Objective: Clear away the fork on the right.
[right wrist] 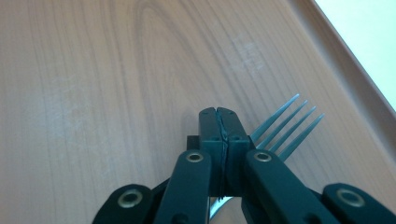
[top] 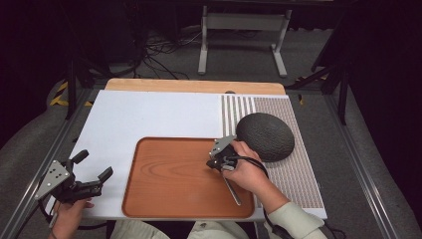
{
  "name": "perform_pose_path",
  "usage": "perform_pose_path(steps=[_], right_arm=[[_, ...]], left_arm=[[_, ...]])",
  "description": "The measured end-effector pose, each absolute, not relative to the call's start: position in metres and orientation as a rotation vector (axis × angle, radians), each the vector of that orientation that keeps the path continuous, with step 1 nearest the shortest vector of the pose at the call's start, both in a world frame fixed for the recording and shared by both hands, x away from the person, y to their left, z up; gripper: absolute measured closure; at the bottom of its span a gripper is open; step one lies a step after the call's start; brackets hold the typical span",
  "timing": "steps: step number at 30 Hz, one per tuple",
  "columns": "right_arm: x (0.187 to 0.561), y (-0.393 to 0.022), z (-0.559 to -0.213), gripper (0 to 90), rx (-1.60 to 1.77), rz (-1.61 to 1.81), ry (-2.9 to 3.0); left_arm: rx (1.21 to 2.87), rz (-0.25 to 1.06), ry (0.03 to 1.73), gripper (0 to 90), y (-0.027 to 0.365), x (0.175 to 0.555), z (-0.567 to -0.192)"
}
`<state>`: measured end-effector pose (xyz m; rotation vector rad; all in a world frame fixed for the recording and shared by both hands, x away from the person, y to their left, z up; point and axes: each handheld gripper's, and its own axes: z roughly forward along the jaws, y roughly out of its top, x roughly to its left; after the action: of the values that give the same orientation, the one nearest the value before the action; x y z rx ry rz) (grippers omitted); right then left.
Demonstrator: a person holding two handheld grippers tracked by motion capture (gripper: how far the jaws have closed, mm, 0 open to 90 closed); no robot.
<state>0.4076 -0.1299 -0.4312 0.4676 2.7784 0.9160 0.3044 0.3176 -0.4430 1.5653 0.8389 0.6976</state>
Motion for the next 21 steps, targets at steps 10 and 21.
perform_pose_path(steps=[10, 21], right_arm=[[0.4104, -0.1302, -0.4376, 90.0, 0.486, 0.888, 2.789], [0.4122, -0.1307, -0.4388, 90.0, 0.497, 0.867, 2.781]], left_arm=[[1.566, 0.698, 0.839, 0.0, 0.3175, 0.3044, -0.4430], [1.566, 0.698, 0.837, 0.0, 0.3176, 0.3042, -0.4428]])
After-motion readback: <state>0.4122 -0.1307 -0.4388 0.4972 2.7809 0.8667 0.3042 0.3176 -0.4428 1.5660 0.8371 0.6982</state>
